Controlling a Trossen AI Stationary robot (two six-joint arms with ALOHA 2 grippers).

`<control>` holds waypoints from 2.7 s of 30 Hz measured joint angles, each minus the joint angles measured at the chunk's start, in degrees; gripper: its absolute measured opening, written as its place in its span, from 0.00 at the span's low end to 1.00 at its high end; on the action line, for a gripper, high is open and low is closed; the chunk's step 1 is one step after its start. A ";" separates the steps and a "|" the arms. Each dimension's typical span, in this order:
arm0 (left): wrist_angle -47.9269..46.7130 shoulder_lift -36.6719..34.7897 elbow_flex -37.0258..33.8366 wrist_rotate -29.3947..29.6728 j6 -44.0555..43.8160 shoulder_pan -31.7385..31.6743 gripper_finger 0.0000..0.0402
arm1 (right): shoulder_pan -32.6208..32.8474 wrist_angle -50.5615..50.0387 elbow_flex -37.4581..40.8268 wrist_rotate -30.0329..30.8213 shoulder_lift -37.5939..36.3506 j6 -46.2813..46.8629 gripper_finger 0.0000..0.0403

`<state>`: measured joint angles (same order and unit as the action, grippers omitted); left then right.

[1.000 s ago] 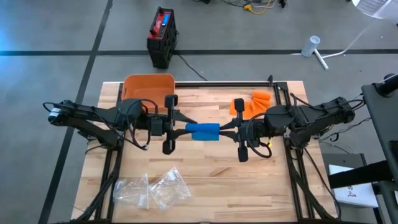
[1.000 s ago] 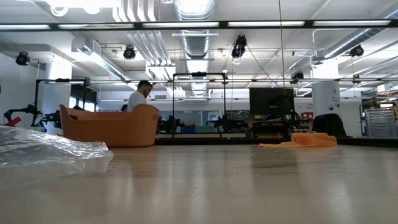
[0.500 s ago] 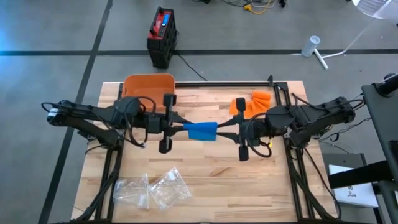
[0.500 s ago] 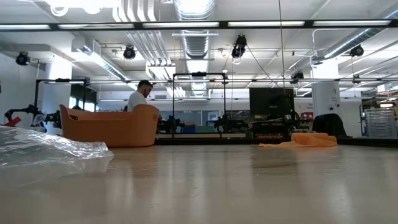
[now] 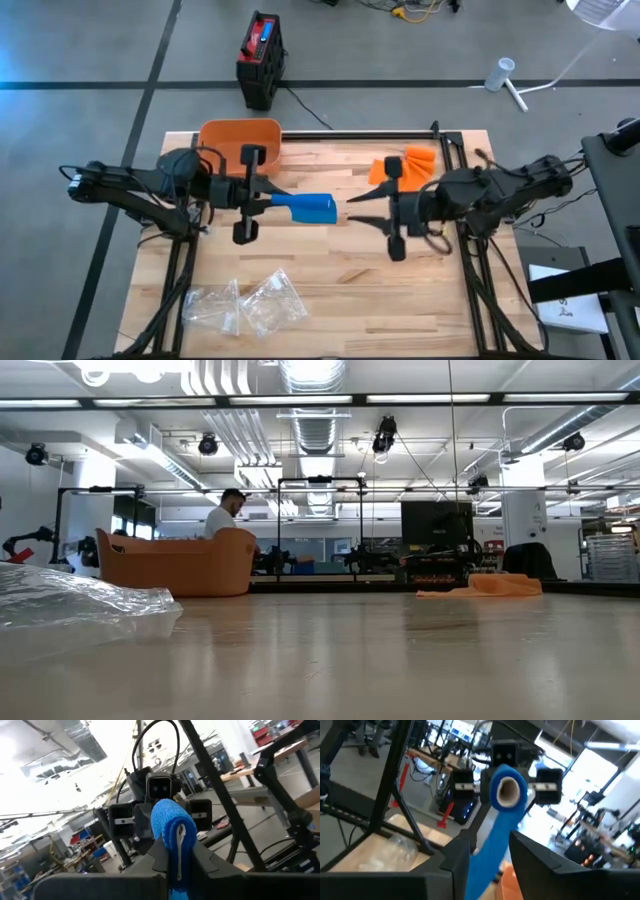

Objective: Roll bandage
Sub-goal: Roll the blue bandage

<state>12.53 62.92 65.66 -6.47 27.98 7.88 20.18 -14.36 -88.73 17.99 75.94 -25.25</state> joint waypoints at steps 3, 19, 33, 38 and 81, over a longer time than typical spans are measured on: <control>0.86 0.20 -0.13 -0.55 1.14 0.00 0.04 | 0.78 4.68 0.05 0.33 2.42 -3.55 0.30; 1.38 0.71 -0.24 -1.76 2.15 0.00 0.04 | 1.32 14.74 0.07 6.73 5.88 -9.35 0.32; 1.09 0.71 -0.24 2.29 3.29 0.07 0.05 | 1.34 13.82 -0.02 7.21 5.88 -9.27 0.26; 1.01 0.71 -0.24 3.16 3.33 0.00 0.05 | 1.56 13.76 -0.02 10.10 5.84 -9.29 0.28; 1.21 5.74 -0.24 2.38 6.41 0.00 0.12 | 1.25 7.36 0.00 5.60 5.85 -1.79 0.31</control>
<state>13.74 68.67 65.43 -4.09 34.39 7.88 21.43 -7.01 -88.73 23.59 81.78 -27.05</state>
